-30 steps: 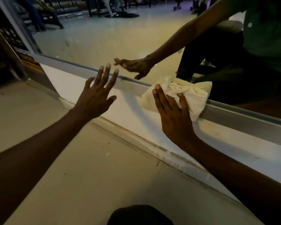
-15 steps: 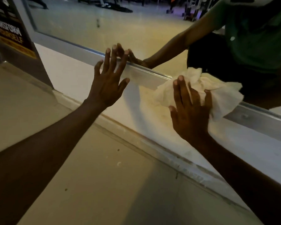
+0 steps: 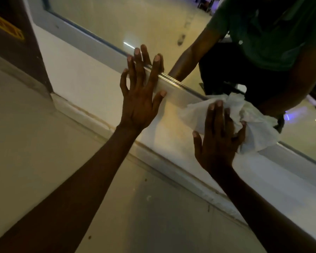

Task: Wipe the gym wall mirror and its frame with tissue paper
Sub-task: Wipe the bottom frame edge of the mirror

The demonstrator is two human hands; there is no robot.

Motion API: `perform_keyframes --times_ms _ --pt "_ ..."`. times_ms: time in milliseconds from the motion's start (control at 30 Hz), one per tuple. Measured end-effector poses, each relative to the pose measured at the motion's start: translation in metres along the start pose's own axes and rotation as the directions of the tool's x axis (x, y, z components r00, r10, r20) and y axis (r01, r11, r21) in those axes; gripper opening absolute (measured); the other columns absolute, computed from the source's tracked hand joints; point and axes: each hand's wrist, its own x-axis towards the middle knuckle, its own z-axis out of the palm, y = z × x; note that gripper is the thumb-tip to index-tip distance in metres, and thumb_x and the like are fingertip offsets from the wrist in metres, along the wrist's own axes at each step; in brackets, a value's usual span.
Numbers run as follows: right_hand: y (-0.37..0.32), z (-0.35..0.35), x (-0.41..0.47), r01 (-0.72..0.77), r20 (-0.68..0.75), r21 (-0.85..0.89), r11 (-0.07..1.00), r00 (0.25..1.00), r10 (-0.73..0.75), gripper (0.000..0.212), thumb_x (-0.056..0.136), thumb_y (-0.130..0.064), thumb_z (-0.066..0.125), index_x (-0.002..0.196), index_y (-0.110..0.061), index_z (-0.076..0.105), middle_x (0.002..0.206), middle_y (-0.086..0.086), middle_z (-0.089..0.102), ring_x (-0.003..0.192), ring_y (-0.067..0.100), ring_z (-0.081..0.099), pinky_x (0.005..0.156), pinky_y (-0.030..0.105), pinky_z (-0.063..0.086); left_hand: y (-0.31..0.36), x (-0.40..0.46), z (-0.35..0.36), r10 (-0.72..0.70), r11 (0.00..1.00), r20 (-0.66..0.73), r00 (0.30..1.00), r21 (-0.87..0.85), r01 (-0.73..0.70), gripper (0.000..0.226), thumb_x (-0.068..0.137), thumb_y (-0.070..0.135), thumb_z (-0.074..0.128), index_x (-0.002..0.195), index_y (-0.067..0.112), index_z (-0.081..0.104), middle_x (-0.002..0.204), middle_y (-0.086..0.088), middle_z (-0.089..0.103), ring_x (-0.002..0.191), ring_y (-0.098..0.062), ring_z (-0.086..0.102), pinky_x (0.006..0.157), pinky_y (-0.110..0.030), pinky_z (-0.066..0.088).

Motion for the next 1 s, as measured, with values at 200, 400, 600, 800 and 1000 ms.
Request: perform_keyframes --times_ms 200,400,600,800,1000 --pt "-0.011 -0.002 0.013 0.006 0.033 -0.041 0.999 0.999 -0.005 0.092 0.101 -0.053 0.048 0.167 -0.012 -0.002 0.171 0.016 0.009 0.150 0.041 0.023 0.113 0.065 0.020 -0.024 -0.001 -0.008 0.139 0.987 0.043 0.989 0.071 -0.142 0.074 0.107 0.054 0.045 0.163 0.014 0.018 0.167 -0.031 0.013 0.157 -0.043 0.009 0.127 -0.053 0.013" --pt "-0.060 0.028 0.054 0.181 -0.025 -0.200 0.963 0.982 -0.189 0.072 0.108 -0.047 0.022 0.167 -0.010 0.003 0.171 0.013 0.012 0.150 0.038 0.023 0.116 0.060 0.022 -0.083 0.008 -0.014 0.352 0.908 0.063 0.934 0.218 -0.357 0.073 0.108 0.049 0.045 0.164 0.015 0.012 0.169 -0.023 0.019 0.158 -0.035 0.015 0.126 -0.051 0.019" --pt "-0.029 0.018 0.035 0.129 -0.068 -0.165 0.978 0.988 -0.142 0.079 0.107 -0.052 0.031 0.167 -0.011 0.001 0.171 0.015 0.007 0.143 0.041 0.029 0.109 0.058 0.026 -0.101 0.009 -0.035 0.351 0.908 0.138 0.926 0.189 -0.373 0.087 0.102 0.057 0.053 0.162 0.009 0.012 0.169 -0.023 0.015 0.158 -0.038 0.013 0.123 -0.055 0.024" --pt "-0.108 0.040 0.084 0.178 -0.094 -0.244 0.953 0.974 -0.206 0.074 0.108 -0.049 0.023 0.166 -0.008 0.003 0.168 0.014 0.022 0.148 0.039 0.027 0.119 0.058 0.023 -0.098 0.009 -0.045 0.339 0.923 0.180 0.924 0.125 -0.363 0.090 0.100 0.056 0.057 0.162 0.005 0.016 0.170 -0.023 0.015 0.159 -0.037 0.011 0.123 -0.056 0.026" --pt "-0.066 0.015 0.064 0.237 -0.032 -0.098 0.967 0.970 -0.241 0.083 0.103 -0.051 0.039 0.167 -0.011 0.007 0.172 0.014 0.016 0.151 0.038 0.024 0.120 0.054 0.020 -0.101 0.018 -0.073 0.304 0.934 0.297 0.905 0.097 -0.345 0.090 0.100 0.047 0.055 0.163 0.001 0.012 0.173 -0.015 0.007 0.160 -0.028 0.005 0.125 -0.042 0.027"
